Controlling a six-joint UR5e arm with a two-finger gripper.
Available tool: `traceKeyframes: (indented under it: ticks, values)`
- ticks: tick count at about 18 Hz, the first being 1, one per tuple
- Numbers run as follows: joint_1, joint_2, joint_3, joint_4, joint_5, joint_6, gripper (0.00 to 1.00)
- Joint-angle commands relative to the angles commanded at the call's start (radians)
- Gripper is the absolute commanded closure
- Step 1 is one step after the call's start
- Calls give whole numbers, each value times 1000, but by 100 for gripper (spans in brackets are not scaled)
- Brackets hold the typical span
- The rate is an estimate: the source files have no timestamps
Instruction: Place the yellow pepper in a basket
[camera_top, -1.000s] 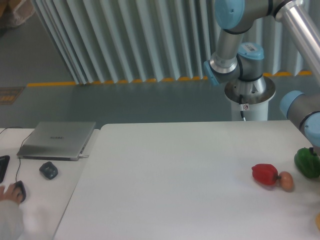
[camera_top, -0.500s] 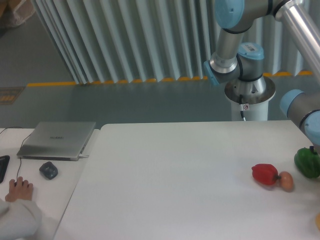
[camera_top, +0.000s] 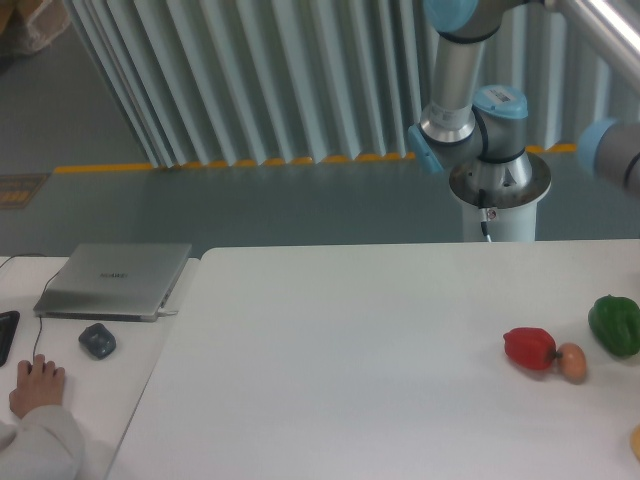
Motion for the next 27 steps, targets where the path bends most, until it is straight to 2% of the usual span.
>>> traceKeyframes:
  ticks: [3,7,9,14,16,17,18,19,23,25,27]
  values:
    - [77,0,-2,3,2,153,72]
    - [141,-9,-15,15,5,296,70]
    - [170,-14,-32,17,78,376,68]
    - [166,-28,-112,55,264,393,68]
    - [163,-43,-129,67,296,392,51]
    - [160,-44,-132,70,299,393,31]
    - [157,-43,-132,70,299,392,19]
    - [151,-44,-132,70,299,392,2]
    - [138,-37,-117,70,296,385,0]
    - [140,-32,-86,67,287,391,0]
    - [144,-22,-65,66,232,366,0]
